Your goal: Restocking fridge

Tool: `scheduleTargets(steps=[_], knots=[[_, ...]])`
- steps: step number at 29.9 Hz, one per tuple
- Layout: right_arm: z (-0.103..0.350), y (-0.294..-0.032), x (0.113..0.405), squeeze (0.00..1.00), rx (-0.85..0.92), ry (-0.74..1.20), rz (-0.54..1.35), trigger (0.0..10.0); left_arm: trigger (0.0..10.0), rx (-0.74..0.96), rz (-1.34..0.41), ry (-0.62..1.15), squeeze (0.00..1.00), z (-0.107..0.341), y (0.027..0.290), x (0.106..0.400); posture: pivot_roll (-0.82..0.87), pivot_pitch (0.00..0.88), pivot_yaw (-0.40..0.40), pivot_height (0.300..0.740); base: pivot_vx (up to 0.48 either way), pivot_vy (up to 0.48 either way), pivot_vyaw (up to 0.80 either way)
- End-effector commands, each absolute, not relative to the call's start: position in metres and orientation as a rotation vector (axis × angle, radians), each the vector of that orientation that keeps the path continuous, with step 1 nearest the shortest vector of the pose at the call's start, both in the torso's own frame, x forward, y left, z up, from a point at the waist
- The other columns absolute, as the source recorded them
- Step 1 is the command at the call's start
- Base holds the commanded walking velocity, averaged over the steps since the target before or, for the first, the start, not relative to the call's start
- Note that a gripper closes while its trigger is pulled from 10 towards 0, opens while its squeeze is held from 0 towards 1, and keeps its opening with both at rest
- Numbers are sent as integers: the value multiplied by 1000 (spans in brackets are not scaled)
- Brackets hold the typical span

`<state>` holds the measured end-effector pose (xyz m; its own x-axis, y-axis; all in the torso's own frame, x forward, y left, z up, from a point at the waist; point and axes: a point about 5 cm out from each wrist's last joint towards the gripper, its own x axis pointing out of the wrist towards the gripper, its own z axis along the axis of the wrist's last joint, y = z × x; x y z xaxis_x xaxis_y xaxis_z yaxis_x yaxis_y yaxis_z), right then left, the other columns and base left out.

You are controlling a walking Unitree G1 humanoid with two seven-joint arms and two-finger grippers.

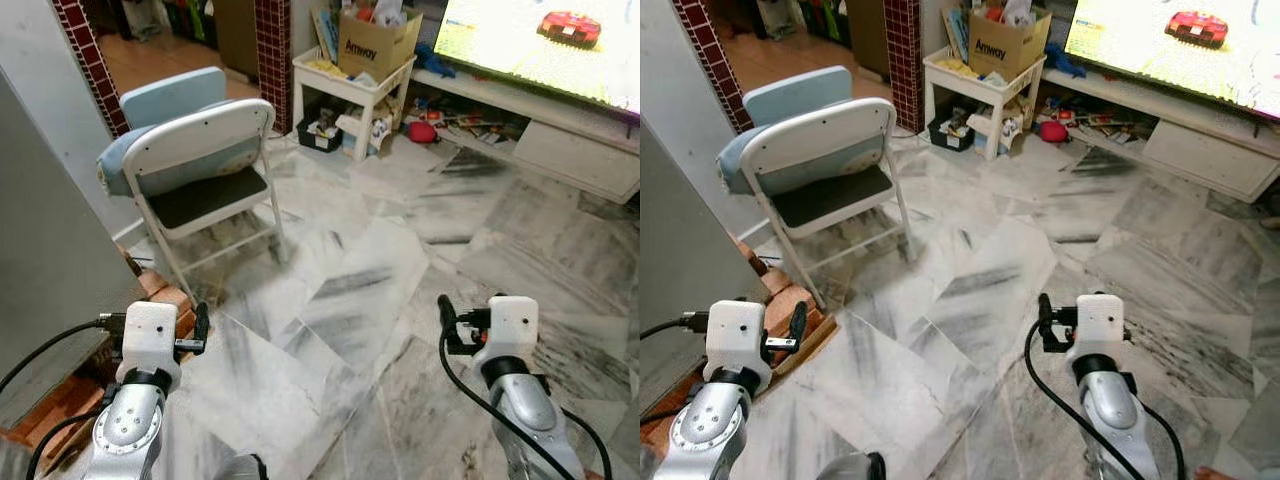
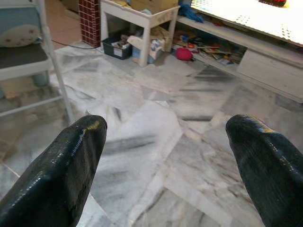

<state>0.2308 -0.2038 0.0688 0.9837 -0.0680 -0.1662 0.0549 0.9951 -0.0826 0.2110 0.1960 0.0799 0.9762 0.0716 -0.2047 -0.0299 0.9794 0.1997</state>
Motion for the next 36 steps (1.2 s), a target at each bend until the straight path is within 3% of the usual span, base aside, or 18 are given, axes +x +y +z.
scheduleTargets(steps=[1, 6, 25, 30, 36], knots=[[75, -205, 233, 0, -76, 152, -68, 10000, 10000, 203, 45, 191, 0, 87, 195, 213, 59, 80, -61, 740, 0, 0, 0], [79, -199, 237, 0, -78, 136, -50, 10000, 10000, 201, 48, 185, 0, 90, 195, 216, 57, 77, -58, 740, 0, 179, 0], [85, -194, 251, 0, -25, 111, -63, 10000, 10000, 230, 28, 175, 0, 95, 196, 226, 63, 66, -39, 740, 0, 477, 0], [82, -195, 253, 0, -13, 103, -92, 10000, 10000, 231, 11, 167, 0, 95, 194, 231, 67, 46, -8, 740, 0, 439, 0], [80, -200, 255, 0, 25, 94, -161, 10000, 10000, 290, -54, 157, 0, 92, 190, 237, 54, 0, 47, 740, 0, 0, 0]])
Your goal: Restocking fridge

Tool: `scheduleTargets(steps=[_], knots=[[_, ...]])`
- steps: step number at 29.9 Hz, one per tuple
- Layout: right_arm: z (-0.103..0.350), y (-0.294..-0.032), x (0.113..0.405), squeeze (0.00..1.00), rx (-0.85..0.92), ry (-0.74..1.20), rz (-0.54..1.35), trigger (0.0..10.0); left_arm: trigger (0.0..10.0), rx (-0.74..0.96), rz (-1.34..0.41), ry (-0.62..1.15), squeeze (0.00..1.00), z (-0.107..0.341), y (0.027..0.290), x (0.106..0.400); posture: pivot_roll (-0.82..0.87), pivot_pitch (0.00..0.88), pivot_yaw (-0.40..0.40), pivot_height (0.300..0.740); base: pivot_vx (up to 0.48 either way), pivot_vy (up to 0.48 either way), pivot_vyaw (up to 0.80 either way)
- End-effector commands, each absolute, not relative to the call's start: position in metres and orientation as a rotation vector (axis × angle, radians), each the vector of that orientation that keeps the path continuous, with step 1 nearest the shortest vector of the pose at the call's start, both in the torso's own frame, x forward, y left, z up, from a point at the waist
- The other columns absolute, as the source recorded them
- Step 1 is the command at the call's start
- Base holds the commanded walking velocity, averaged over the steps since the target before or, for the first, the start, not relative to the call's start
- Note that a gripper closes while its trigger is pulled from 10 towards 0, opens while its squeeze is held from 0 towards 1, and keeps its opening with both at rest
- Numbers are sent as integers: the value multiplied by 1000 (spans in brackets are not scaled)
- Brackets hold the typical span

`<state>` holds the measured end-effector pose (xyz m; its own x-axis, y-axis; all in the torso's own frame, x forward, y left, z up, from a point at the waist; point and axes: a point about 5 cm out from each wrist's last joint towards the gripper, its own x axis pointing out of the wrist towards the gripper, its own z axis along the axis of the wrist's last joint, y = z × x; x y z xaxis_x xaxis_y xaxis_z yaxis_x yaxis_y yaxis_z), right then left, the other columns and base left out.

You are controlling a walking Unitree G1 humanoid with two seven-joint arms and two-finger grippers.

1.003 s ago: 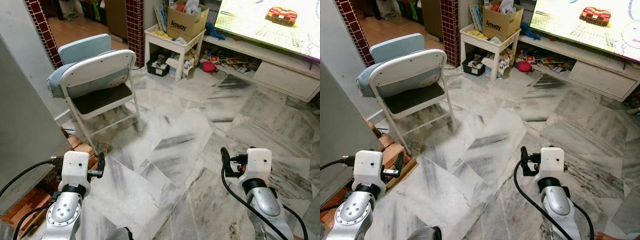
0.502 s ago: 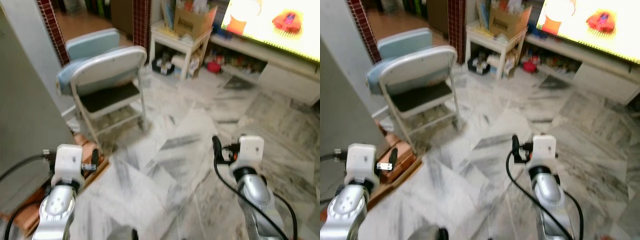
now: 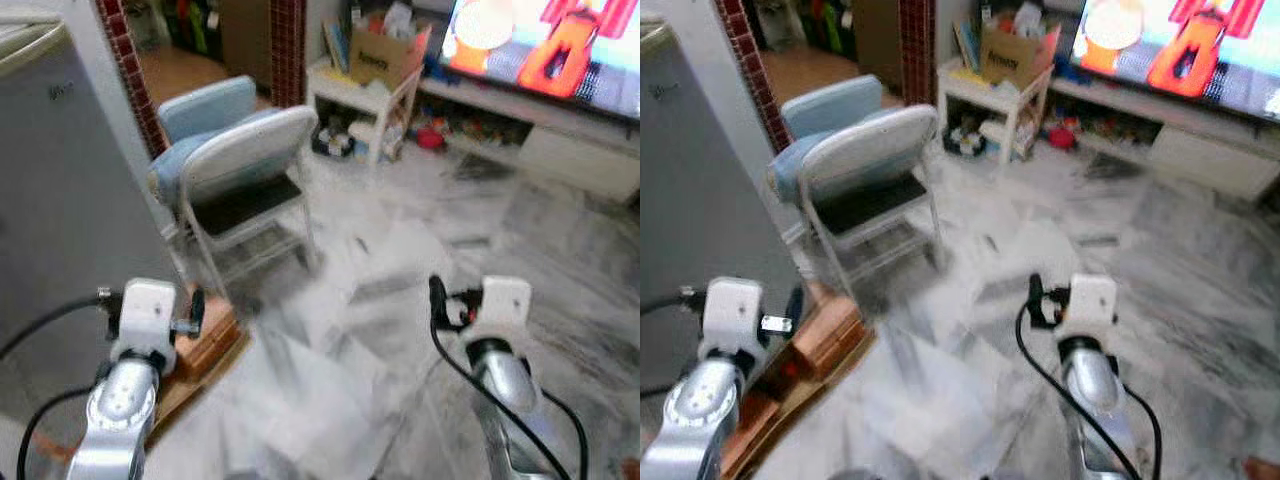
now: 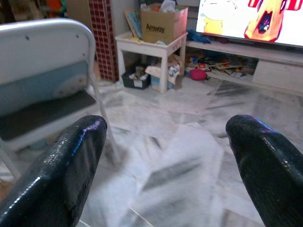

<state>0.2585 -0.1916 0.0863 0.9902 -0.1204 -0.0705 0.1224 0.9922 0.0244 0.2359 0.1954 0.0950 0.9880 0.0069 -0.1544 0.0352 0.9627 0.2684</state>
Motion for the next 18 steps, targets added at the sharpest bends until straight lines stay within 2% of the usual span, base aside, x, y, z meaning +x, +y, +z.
scheduleTargets(steps=[1, 6, 15, 18], knots=[[80, -200, 255, 0, 25, 94, -161, 10000, 10000, 290, -54, 157, 0, 92, 190, 237, 54, 0, 47, 740, 0, 0, 0], [78, -199, 256, 0, 16, 95, -149, 10000, 10000, 300, -65, 146, 0, 93, 190, 244, 42, 0, 53, 740, 0, 0, 0], [68, -199, 260, 0, 9, 127, -131, 10000, 10000, 265, -41, 147, 0, 89, 185, 246, 50, 4, 13, 740, 0, 0, 0], [69, -197, 264, 0, 11, 122, -119, 10000, 10000, 260, -43, 145, 0, 88, 183, 246, 56, 5, 5, 740, -259, 364, 0]])
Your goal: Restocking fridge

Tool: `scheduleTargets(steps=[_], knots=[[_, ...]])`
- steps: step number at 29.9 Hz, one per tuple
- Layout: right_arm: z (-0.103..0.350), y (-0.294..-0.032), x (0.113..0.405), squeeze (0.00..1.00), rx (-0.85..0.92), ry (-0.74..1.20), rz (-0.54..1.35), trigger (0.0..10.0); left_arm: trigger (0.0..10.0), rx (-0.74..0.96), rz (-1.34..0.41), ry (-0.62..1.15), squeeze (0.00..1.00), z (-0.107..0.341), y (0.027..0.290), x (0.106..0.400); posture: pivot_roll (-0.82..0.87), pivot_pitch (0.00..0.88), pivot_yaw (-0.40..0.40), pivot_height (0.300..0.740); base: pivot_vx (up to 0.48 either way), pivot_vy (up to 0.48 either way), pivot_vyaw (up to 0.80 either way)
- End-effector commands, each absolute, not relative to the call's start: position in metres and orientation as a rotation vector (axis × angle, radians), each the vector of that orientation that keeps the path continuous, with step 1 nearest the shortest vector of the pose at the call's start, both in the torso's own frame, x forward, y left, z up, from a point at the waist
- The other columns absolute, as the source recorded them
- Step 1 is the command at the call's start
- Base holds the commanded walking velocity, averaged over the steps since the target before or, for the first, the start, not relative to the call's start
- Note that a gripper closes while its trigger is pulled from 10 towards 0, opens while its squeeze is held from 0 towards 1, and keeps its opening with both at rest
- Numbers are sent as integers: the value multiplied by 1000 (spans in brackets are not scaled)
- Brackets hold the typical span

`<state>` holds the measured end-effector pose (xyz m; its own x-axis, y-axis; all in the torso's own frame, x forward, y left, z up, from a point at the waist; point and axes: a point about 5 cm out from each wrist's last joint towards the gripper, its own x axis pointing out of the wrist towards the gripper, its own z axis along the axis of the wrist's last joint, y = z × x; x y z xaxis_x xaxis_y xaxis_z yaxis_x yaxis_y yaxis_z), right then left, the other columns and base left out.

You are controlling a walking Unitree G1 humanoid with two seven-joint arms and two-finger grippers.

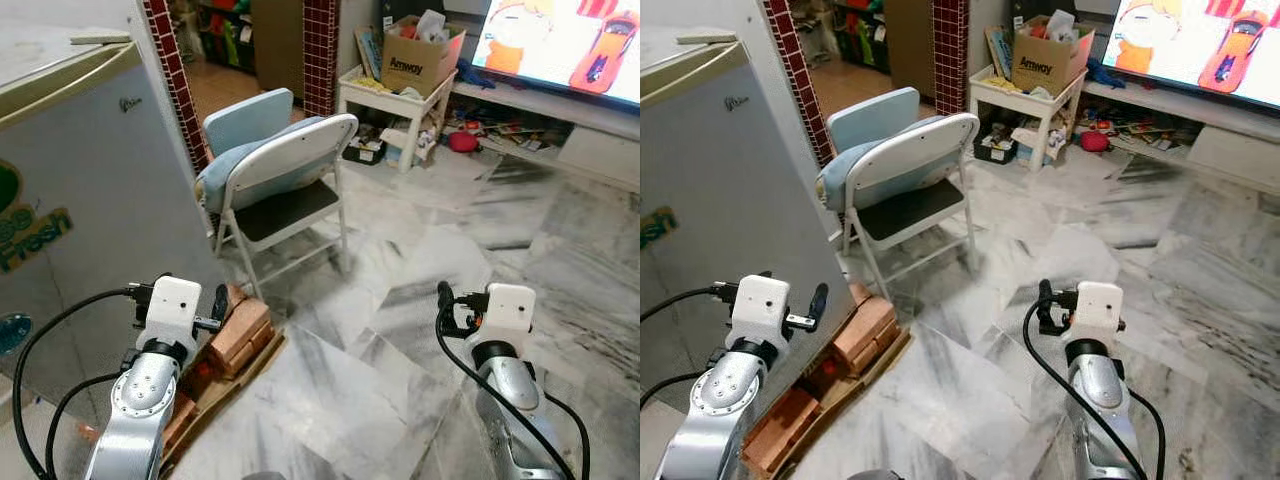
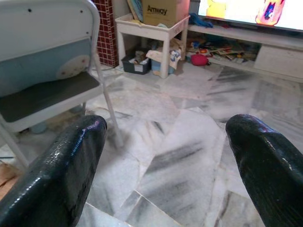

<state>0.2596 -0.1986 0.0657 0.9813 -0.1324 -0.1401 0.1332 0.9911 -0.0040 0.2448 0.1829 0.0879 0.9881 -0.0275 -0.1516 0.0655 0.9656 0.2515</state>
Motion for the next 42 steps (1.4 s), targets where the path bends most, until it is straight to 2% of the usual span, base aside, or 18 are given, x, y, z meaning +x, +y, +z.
scheduleTargets(steps=[1, 9, 21, 33, 42], knots=[[70, -196, 266, 0, 10, 118, -114, 10000, 10000, 259, -45, 142, 0, 89, 182, 246, 57, 5, 3, 740, -262, 405, 0], [76, -192, 278, 0, 2, 99, -91, 10000, 10000, 254, -61, 128, 0, 90, 179, 251, 56, 8, -12, 740, -329, 352, 0], [74, -188, 278, 0, 0, 103, -74, 10000, 10000, 257, -76, 124, 0, 90, 175, 250, 59, 19, -18, 740, -342, 340, 0], [75, -192, 278, 0, -12, 102, -79, 10000, 10000, 241, -65, 98, 0, 94, 183, 253, 51, 26, -33, 740, 0, 0, 0], [75, -190, 275, 0, -16, 102, -63, 10000, 10000, 227, -58, 109, 0, 90, 185, 253, 44, 31, -35, 740, 0, 459, 0]])
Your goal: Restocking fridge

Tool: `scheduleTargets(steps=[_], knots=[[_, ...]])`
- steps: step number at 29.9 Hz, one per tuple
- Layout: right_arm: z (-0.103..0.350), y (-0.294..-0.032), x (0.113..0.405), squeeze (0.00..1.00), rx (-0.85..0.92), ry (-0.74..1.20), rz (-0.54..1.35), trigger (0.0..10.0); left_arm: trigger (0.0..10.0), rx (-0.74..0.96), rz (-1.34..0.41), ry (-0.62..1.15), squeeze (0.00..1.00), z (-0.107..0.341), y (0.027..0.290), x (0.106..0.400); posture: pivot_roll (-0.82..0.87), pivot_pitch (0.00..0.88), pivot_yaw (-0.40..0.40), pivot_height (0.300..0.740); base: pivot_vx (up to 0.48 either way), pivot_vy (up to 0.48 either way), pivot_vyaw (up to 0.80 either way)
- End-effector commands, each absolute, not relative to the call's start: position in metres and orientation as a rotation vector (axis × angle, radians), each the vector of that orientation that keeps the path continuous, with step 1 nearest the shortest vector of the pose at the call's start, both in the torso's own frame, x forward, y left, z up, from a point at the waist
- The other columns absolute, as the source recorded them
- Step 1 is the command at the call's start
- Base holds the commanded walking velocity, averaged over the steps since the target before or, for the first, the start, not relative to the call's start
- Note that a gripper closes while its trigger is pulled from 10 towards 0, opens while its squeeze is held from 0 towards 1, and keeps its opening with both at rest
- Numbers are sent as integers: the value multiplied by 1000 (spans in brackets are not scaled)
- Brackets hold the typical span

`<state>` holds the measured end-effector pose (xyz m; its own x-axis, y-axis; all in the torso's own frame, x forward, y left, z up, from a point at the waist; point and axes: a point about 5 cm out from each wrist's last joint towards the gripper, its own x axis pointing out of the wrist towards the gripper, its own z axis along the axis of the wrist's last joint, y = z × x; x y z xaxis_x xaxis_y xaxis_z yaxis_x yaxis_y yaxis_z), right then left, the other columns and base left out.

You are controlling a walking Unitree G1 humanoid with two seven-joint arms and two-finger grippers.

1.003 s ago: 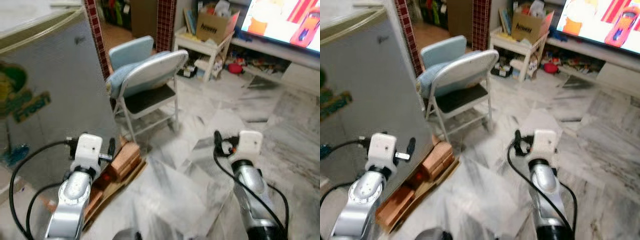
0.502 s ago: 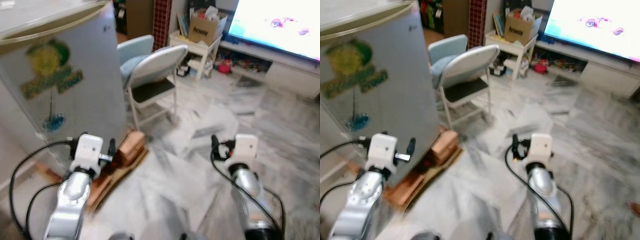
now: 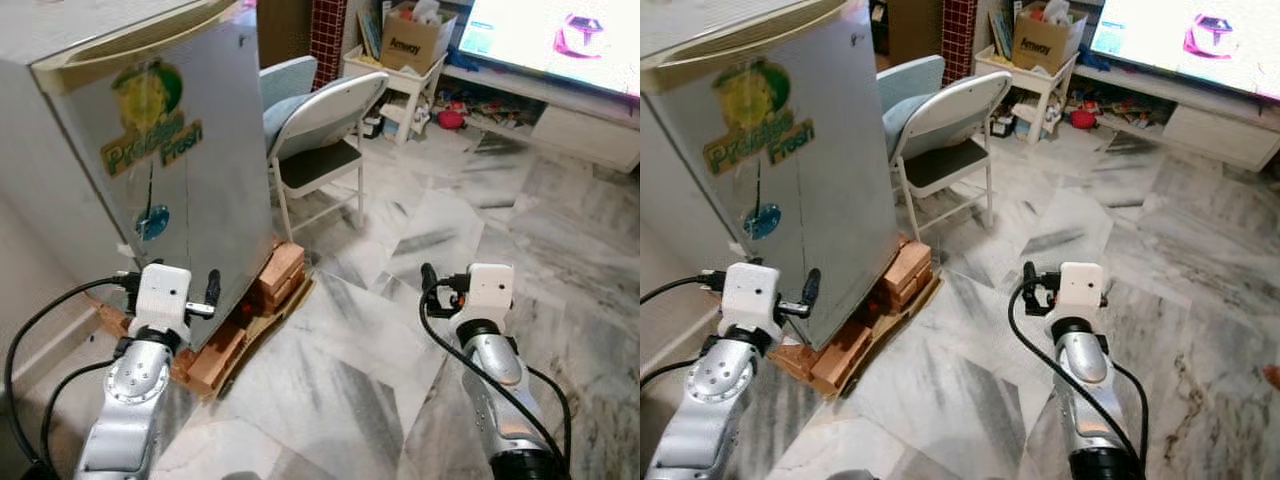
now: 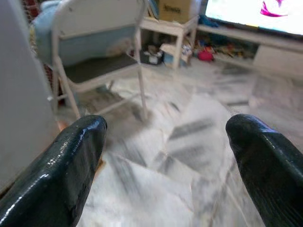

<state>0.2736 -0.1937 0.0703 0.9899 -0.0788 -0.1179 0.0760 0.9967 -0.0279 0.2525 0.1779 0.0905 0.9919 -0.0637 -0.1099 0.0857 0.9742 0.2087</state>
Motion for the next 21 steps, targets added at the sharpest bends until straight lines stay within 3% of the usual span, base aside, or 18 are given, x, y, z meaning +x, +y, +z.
scheduleTargets(steps=[1, 11, 21], knots=[[74, -189, 274, 0, -16, 104, -59, 10000, 10000, 223, -54, 109, 0, 91, 185, 253, 44, 31, -35, 740, 0, 480, 0], [75, -190, 276, 0, -14, 111, -55, 10000, 10000, 223, -56, 97, 0, 91, 182, 252, 50, 34, -43, 740, 0, 480, 0], [71, -194, 268, 0, -9, 130, -57, 10000, 10000, 211, -3, 70, 0, 94, 190, 249, 42, 39, -47, 740, 0, 480, -686]])
